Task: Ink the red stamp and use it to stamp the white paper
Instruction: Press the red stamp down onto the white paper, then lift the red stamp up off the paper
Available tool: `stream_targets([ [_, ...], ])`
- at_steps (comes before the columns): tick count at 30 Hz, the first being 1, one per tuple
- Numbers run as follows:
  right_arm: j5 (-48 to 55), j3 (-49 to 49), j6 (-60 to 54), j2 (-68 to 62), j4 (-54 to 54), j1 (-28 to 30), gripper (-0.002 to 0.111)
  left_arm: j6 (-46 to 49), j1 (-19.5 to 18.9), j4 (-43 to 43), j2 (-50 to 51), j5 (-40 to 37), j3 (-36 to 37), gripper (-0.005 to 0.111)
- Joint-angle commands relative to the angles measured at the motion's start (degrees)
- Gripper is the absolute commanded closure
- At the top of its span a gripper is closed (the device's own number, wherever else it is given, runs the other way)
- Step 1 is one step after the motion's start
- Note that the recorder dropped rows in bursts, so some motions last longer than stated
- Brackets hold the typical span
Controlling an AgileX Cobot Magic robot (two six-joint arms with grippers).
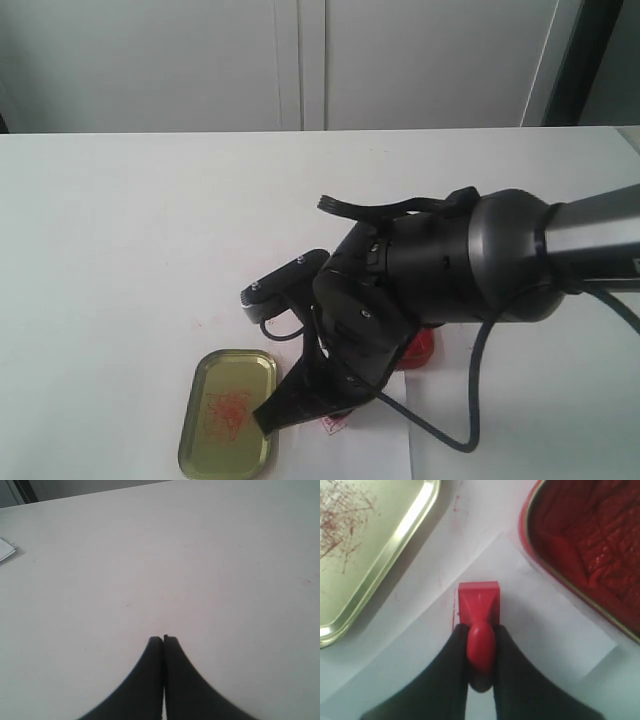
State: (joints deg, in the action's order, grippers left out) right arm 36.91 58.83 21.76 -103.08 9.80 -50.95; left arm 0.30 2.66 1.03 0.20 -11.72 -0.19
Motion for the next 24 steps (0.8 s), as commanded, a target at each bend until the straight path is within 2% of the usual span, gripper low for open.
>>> stream_targets([
  [1, -0.60, -0.11, 2.07, 1.63, 3.14, 0.21, 0.108, 0.16, -0.20, -0.07, -0.20, 0.11, 0.19, 0.107],
  [24, -0.81, -0.11, 2.51, 5.27, 3.28, 0.21, 0.108, 0.16, -0.20, -0.07, -0.20, 0.11, 0.19, 0.107],
])
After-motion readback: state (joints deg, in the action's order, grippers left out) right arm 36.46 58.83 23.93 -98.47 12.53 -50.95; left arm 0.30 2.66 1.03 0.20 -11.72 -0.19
